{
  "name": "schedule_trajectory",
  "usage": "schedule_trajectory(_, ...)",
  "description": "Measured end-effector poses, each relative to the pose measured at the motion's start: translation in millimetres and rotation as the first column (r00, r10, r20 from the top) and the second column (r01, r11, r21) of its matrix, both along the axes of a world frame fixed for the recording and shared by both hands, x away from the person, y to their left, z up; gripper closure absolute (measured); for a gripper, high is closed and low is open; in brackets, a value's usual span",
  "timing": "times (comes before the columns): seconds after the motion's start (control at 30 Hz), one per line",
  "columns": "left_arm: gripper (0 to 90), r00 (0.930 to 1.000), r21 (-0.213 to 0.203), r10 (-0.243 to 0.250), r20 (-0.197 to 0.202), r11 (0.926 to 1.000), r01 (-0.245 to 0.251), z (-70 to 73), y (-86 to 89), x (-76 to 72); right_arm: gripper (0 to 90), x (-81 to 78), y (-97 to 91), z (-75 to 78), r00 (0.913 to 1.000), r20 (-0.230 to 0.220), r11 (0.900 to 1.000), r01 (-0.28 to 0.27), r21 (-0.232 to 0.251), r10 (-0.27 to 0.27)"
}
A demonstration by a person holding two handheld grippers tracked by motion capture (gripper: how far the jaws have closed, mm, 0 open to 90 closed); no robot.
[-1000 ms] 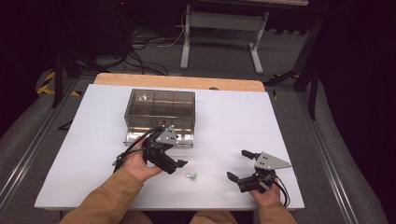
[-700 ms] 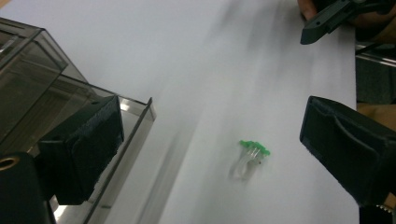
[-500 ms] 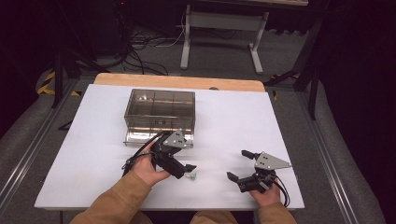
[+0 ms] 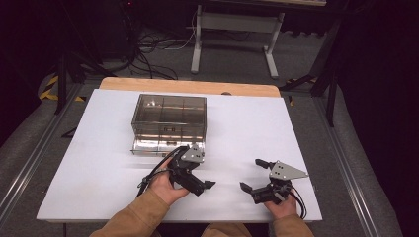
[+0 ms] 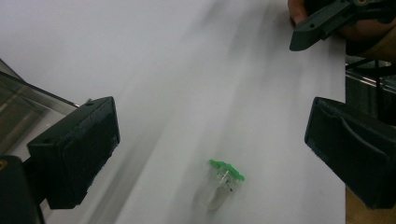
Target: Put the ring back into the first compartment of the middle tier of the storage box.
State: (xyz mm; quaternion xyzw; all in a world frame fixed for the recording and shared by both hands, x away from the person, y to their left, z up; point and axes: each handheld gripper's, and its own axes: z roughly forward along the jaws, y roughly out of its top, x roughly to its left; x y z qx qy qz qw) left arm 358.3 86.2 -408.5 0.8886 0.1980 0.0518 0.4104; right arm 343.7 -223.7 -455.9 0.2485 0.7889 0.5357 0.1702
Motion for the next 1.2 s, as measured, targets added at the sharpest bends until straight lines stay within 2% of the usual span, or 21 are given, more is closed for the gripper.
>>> schedule_trajectory(0.17, 6.1, 1.0, 0.014, -0.007, -0.004, 0.9999, 0.008, -8.7, -4.0, -3.1, 0.0, -0.1, 0.1, 0.0, 1.0, 0.0, 1.0, -0.001, 0.0, 0.001)
schedule_trajectory(0.27, 7.8, 0.9999, 0.015, -0.007, 0.011, 0.9999, 0.006, -12.2, -4.8, -5.0, 0.0, -0.1, 0.1, 0.0, 1.0, 0.0, 1.0, -0.002, 0.0, 0.002)
schedule_trajectory(0.4, 10.6, 0.9999, 0.01, -0.01, -0.006, 0.9999, 0.01, -17.9, -5.5, -4.9, 0.0, -0.1, 0.1, 0.0, 1.0, 0.0, 1.0, -0.003, 0.0, 0.003)
schedule_trajectory(0.6, 11.5, 1.0, 0.015, -0.002, -0.007, 0.9999, 0.002, -27.8, -8.0, -5.9, 0.0, -0.2, 0.1, 0.0, 1.0, 0.0, 1.0, -0.004, 0.0, 0.004)
schedule_trajectory(0.67, 11.5, 1.0, 0.009, -0.004, -0.004, 1.0, 0.004, -29.7, -7.7, -5.8, 0.0, -0.2, 0.2, 0.0, 1.0, -0.001, 1.0, -0.003, 0.0, 0.003)
schedule_trajectory(0.7, 11.5, 0.9999, 0.014, -0.003, 0.012, 0.9999, 0.003, -33.5, -7.1, -6.4, 0.0, -0.2, 0.2, -0.1, 1.0, 0.0, 1.0, -0.004, 0.0, 0.004)
schedule_trajectory(0.77, 11.5, 0.9998, 0.024, -0.012, 0.019, 0.9997, 0.011, -36.9, -7.3, -6.9, 0.0, -0.2, 0.2, -0.1, 1.0, -0.001, 1.0, -0.004, -0.001, 0.004)
schedule_trajectory(0.9, 11.8, 0.9998, 0.01, -0.015, 0.014, 0.9998, 0.014, -40.9, -6.7, -7.5, 0.0, -0.1, 0.2, -0.1, 1.0, -0.001, 1.0, -0.005, -0.001, 0.005)
schedule_trajectory(0.97, 11.7, 0.9997, -0.019, -0.023, 0.01, 0.9996, 0.023, -41.6, -4.7, -7.3, 0.0, -0.2, 0.2, -0.1, 1.0, -0.001, 1.0, -0.005, -0.001, 0.005)
schedule_trajectory(1.03, 11.7, 0.9997, -0.031, -0.023, 0.013, 0.9993, 0.023, -41.6, -3.2, -7.6, 0.0, -0.2, 0.3, -0.2, 1.0, -0.001, 1.0, -0.006, -0.001, 0.006)
schedule_trajectory(1.2, 11.5, 0.9998, -0.018, -0.02, 0.007, 0.9996, 0.02, -43.4, -4.4, -7.3, 0.0, -0.4, 0.7, -0.3, 1.0, -0.002, 1.0, -0.007, -0.004, 0.007)
